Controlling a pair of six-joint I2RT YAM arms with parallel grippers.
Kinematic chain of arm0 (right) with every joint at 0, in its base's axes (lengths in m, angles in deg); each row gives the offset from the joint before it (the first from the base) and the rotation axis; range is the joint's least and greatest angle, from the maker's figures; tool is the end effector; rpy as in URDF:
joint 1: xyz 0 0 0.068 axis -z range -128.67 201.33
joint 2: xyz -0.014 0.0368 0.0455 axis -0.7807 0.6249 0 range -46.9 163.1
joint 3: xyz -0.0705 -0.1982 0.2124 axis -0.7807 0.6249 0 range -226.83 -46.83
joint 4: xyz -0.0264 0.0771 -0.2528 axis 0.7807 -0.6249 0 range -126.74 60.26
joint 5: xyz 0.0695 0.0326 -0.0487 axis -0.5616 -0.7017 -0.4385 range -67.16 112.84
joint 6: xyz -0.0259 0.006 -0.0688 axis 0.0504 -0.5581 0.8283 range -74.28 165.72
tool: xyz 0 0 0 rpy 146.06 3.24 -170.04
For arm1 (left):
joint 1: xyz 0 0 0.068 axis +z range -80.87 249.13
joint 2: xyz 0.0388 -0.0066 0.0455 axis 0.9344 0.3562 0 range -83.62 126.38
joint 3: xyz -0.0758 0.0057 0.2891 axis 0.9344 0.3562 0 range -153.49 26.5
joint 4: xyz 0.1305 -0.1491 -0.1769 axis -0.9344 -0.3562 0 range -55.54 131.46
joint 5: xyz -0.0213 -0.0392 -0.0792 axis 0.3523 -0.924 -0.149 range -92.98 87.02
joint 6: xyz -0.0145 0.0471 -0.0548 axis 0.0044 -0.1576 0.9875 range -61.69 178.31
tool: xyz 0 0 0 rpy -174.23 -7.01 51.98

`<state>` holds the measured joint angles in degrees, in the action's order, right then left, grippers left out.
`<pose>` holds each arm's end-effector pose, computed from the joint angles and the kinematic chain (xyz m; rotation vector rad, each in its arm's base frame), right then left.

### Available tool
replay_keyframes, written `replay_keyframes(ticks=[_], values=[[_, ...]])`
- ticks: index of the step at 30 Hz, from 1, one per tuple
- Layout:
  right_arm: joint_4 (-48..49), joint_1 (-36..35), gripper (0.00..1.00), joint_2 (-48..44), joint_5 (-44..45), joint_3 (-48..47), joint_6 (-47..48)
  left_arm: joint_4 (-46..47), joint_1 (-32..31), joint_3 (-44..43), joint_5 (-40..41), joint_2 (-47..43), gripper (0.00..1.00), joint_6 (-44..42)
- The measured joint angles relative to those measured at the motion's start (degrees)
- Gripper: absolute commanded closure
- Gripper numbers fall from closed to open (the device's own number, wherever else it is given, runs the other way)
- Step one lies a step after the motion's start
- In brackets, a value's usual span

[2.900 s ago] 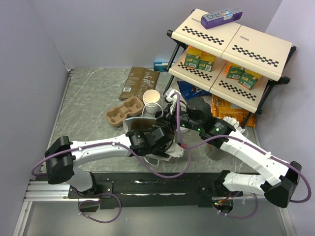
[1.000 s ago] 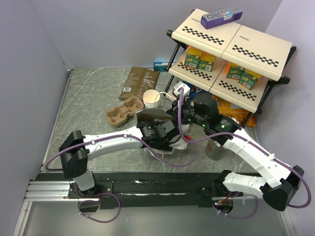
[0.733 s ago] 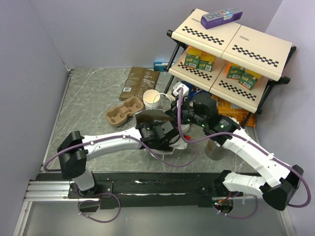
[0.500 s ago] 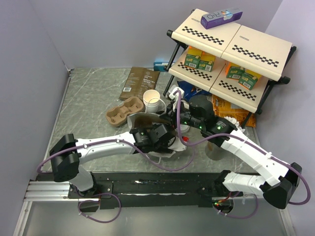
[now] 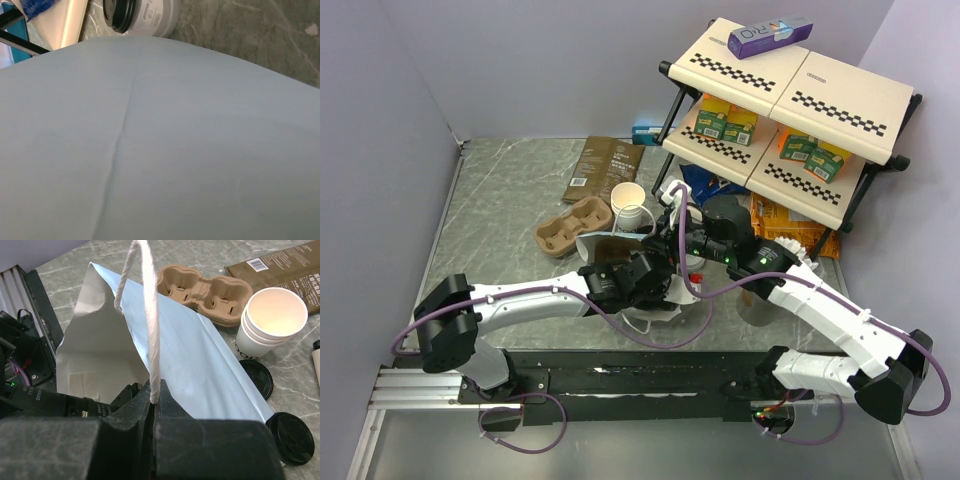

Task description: Pack the takeout coffee

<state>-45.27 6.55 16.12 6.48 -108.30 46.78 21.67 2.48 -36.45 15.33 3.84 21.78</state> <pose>0.1767 0.1998 0.3870 -0.9366 1.6912 0.7852 0.1581 -0.3171 0.2628 1.6997 1.5463 0.1057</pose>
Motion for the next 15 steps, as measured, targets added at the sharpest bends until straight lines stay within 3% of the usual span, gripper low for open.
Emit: replay_keyframes(ticks=[15], values=[[-0.55, 1.14, 1.00, 0.11, 0.83, 0.02, -0.09, 5.22, 0.31, -0.28, 0.63, 2.95, 0.99, -0.59]])
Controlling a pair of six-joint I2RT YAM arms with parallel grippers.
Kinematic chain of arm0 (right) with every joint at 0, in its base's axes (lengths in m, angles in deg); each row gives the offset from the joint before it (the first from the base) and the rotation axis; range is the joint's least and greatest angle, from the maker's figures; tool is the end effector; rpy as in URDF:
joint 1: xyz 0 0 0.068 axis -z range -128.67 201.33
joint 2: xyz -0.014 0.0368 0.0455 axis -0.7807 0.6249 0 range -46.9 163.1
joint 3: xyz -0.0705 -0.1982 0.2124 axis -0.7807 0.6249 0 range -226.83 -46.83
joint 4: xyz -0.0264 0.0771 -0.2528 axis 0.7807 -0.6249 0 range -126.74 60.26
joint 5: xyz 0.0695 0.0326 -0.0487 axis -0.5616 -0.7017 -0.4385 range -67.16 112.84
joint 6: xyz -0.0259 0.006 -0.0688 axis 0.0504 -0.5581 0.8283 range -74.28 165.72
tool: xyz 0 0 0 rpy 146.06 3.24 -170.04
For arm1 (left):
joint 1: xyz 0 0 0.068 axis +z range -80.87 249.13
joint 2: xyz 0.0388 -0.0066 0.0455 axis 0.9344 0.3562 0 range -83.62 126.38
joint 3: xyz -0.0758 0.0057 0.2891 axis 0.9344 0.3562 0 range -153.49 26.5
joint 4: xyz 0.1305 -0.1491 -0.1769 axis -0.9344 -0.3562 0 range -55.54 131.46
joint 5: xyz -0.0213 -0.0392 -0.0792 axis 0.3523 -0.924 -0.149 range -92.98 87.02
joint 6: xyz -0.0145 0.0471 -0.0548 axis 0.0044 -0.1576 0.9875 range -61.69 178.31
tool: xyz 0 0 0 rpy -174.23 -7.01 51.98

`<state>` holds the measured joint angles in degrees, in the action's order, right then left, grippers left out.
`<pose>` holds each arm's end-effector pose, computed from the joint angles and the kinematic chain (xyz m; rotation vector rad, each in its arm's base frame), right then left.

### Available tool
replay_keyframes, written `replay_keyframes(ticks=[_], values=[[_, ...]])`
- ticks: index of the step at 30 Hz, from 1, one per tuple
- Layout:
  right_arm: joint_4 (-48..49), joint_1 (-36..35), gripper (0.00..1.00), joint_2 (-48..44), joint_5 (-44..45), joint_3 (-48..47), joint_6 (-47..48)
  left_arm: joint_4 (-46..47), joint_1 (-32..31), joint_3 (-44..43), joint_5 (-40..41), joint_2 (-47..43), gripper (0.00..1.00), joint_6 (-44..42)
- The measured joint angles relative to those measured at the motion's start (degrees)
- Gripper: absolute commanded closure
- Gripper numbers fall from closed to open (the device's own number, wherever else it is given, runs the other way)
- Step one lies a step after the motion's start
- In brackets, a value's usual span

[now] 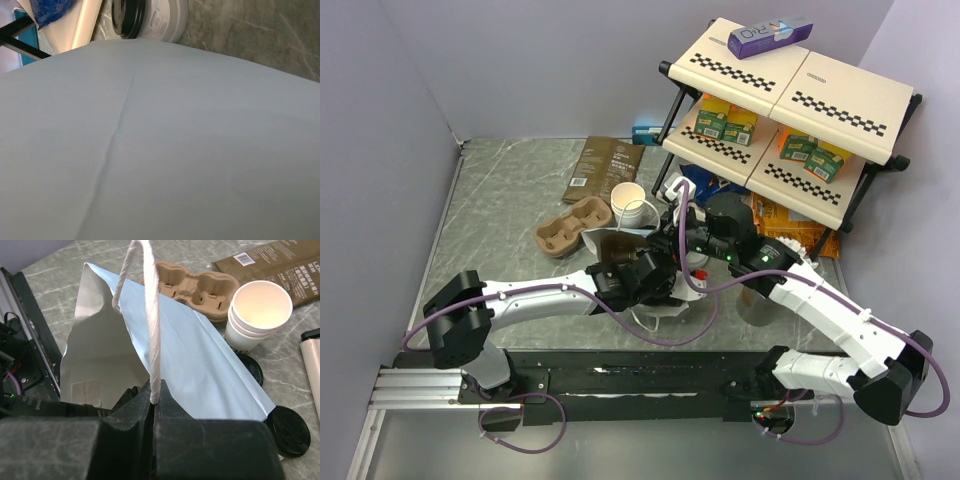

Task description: Pack the takeout coffee

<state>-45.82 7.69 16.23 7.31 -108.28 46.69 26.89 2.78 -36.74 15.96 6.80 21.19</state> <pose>0.1815 0.1959 0.3851 -0.9110 1.7144 0.7581 0.1669 -0.3310 0.2558 1.6610 1.5240 0.1088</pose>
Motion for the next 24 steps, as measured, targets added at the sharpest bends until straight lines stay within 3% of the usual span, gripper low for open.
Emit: replay_keyframes(ticks=[7, 17, 20, 24], values=[[0.04, 0.55, 1.00, 0.00, 0.22, 0.00, -0.11, 0.26, 0.22, -0.52, -0.63, 0.55, 0.99, -0.81], [0.17, 0.55, 1.00, 0.00, 0.28, 0.00, -1.49, -0.02, 0.37, -0.52, -2.19, 0.17, 0.54, -1.38], [0.17, 0.55, 1.00, 0.00, 0.33, 0.00, -1.60, 0.07, 0.50, -0.52, -2.62, -0.07, 0.45, -1.25], [0.09, 0.33, 1.00, 0.02, -0.22, 0.00, -2.03, 0.13, 0.68, 0.04, -4.15, -1.01, 0.40, -1.36]])
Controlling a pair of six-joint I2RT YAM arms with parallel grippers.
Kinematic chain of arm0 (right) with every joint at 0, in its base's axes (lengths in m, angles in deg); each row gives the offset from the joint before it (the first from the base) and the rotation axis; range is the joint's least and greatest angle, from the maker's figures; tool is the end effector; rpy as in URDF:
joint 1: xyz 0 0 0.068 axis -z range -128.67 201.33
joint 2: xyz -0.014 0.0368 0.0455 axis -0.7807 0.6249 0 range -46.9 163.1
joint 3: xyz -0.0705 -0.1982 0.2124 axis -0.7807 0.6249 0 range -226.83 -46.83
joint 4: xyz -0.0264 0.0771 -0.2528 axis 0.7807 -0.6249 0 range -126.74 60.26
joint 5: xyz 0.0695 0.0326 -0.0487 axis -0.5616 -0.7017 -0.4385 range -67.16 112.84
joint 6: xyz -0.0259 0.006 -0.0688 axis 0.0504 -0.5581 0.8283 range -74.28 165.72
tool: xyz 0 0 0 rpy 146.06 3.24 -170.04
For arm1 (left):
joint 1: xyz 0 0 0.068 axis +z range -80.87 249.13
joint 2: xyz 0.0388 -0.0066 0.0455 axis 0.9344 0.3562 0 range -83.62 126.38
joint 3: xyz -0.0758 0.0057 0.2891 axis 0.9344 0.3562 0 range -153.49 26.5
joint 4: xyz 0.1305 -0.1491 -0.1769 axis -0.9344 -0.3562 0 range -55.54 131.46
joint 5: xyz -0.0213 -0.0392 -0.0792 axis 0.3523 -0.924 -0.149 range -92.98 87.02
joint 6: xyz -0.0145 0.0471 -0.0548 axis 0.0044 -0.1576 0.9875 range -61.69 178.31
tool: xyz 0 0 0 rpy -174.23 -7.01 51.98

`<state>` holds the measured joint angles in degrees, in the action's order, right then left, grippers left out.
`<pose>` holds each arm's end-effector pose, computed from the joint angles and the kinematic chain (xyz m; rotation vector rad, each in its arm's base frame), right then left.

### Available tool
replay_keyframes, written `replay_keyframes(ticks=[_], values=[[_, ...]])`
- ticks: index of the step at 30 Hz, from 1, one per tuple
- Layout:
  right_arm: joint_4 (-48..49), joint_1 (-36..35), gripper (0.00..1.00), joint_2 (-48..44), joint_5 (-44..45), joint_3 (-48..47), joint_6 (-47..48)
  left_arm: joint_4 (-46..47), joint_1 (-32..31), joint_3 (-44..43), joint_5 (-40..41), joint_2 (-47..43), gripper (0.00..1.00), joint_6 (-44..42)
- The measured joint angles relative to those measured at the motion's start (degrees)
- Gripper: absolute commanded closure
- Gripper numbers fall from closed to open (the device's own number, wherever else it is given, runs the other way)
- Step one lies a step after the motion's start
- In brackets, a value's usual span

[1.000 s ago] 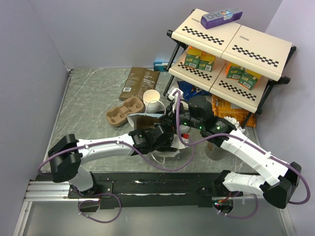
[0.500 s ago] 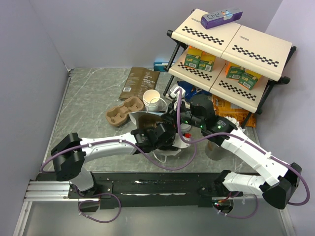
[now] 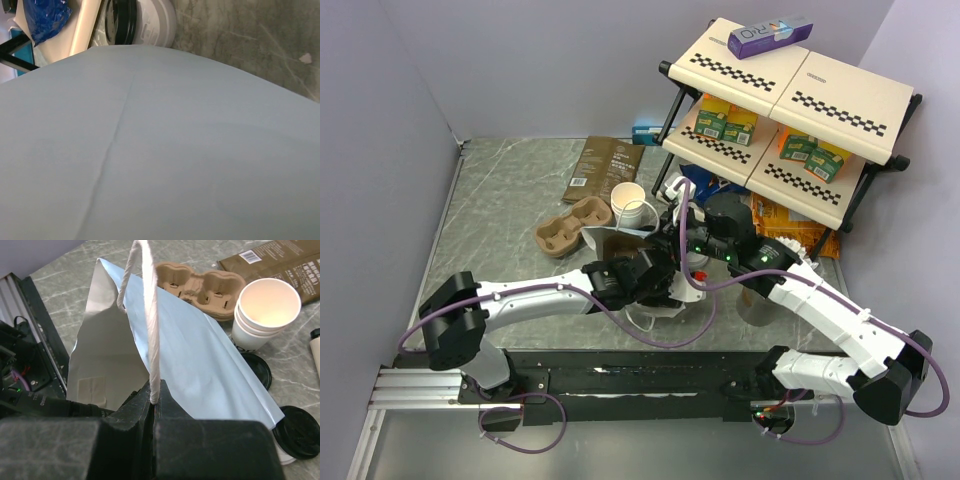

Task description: Pack the takeout coffee

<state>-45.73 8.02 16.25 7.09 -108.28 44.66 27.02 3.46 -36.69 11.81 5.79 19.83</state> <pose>0.1825 0.1951 0.3852 -0.8796 1.7343 0.7814 0.1663 -0.3294 0.2611 1.6913 1.4877 0.0408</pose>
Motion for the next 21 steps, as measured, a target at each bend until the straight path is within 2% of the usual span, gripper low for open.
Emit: replay_keyframes(ticks=[8, 9, 12, 13, 17, 19, 21], values=[[-0.02, -0.61, 1.00, 0.04, -1.31, 0.00, -0.61, -0.42, 0.96, 1.01, -4.85, -2.51, 0.32, -0.13], [-0.02, -0.63, 1.00, 0.04, -1.51, 0.02, -0.63, -0.42, 0.98, 1.29, -5.35, -2.82, 0.26, -0.22], [-0.02, -0.70, 1.00, 0.04, -1.81, 0.02, -0.81, -0.33, 1.01, 1.86, -6.21, -3.34, 0.20, -0.52], [-0.04, -0.70, 1.00, 0.04, -1.88, 0.02, -0.83, -0.28, 1.01, 1.88, -6.25, -3.34, 0.15, -0.55], [-0.11, -0.70, 1.00, 0.09, -1.88, 0.02, -0.85, 0.20, 1.11, 2.16, -6.64, -3.34, 0.14, -0.98], [-0.20, -0.68, 1.00, 0.09, -1.90, 0.02, -0.85, 0.26, 1.14, 2.25, -6.88, -3.34, 0.21, -1.05], [-0.42, -0.68, 1.00, 0.09, -2.10, 0.02, -0.81, 0.22, 1.16, 2.25, -7.15, -3.34, 0.23, -1.05]])
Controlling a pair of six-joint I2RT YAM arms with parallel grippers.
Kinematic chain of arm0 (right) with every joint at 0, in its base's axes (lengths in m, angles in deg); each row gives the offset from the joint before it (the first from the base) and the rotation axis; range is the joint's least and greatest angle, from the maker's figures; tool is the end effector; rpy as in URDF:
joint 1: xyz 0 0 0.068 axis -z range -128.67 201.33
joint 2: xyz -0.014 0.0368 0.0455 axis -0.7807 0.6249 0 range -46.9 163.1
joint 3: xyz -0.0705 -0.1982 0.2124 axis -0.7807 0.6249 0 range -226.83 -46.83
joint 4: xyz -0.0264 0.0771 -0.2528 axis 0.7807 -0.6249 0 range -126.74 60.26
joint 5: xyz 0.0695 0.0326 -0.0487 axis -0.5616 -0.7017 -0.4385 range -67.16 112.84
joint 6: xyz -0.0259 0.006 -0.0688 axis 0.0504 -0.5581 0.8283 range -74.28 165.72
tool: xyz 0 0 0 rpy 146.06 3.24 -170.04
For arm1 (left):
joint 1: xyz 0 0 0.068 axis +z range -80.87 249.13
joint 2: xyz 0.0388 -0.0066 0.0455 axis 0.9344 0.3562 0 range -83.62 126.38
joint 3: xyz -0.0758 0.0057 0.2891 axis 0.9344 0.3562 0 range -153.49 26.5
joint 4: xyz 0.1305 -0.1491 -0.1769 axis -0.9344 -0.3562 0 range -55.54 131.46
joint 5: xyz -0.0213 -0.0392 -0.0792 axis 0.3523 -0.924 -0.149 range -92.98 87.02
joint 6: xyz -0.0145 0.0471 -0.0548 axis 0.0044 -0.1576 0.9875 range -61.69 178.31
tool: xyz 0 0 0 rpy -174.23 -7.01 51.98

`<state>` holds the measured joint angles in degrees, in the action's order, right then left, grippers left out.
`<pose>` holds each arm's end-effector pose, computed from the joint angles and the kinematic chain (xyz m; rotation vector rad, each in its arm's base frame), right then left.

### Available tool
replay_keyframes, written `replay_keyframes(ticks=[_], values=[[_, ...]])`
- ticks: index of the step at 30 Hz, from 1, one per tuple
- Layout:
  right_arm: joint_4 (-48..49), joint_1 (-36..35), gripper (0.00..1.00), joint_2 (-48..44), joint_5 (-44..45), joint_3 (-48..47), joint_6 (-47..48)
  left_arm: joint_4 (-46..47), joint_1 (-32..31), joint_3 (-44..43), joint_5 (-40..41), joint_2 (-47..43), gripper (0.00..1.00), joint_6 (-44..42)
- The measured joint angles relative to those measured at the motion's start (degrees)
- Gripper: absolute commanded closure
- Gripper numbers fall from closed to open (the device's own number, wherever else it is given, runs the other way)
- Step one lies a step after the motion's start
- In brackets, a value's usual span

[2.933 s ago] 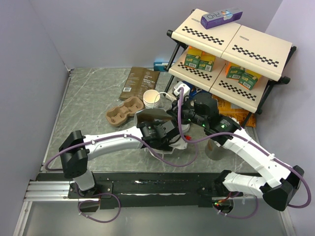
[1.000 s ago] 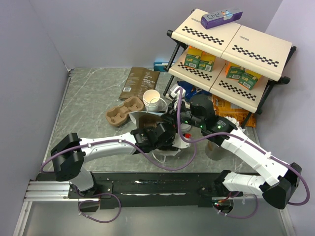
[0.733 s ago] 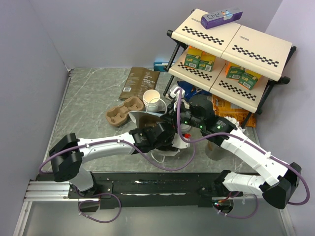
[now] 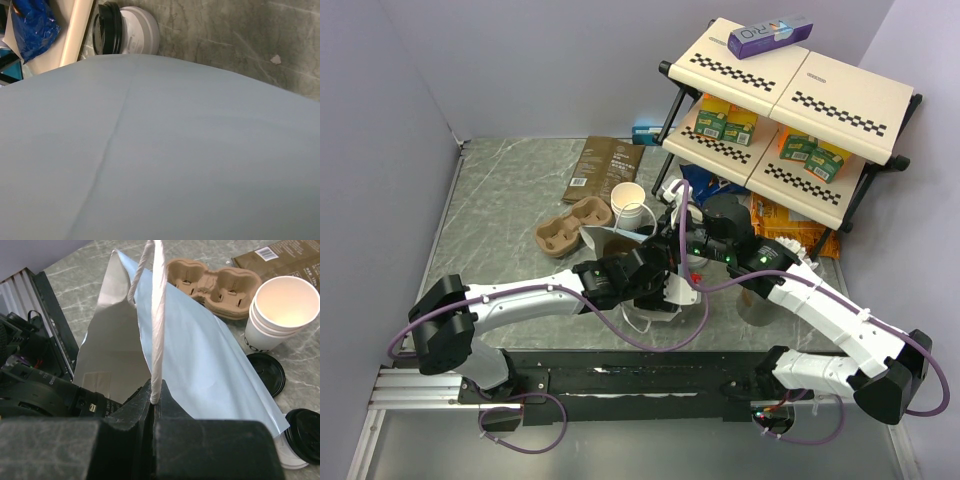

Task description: Pack the takeout coffee

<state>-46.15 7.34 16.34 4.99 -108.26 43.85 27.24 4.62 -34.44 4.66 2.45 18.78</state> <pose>0.1783 0.1985 0.3840 -0.9068 1.7390 0.8311 0.1606 -0.3176 0.2666 1.7301 1.4409 -0.0837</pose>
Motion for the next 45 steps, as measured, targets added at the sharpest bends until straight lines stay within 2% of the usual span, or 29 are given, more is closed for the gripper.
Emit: replay_keyframes(ticks=[3, 7, 13, 27, 45], values=[[-0.57, 0.00, 1.00, 0.00, -0.57, 0.07, 0.22, -0.09, 0.07, 0.00, -0.57, -0.02, 0.25, -0.02], [-0.76, 0.00, 1.00, -0.09, -1.33, 0.31, 0.48, -0.04, 0.09, 0.37, -1.09, -0.48, 0.16, -0.09], [-0.70, 0.04, 1.00, -0.50, -1.77, 0.81, 0.90, -0.42, 0.37, 0.63, -2.95, -0.96, 0.11, -0.20], [-0.24, 0.42, 1.00, -0.55, -3.02, 0.83, 0.87, -2.32, 0.59, 0.63, -4.24, -2.19, 0.10, -0.07], [1.14, 3.06, 1.00, -0.57, -4.81, 1.77, 0.66, -4.22, 1.86, 0.04, -6.34, -2.47, 0.02, 2.86]])
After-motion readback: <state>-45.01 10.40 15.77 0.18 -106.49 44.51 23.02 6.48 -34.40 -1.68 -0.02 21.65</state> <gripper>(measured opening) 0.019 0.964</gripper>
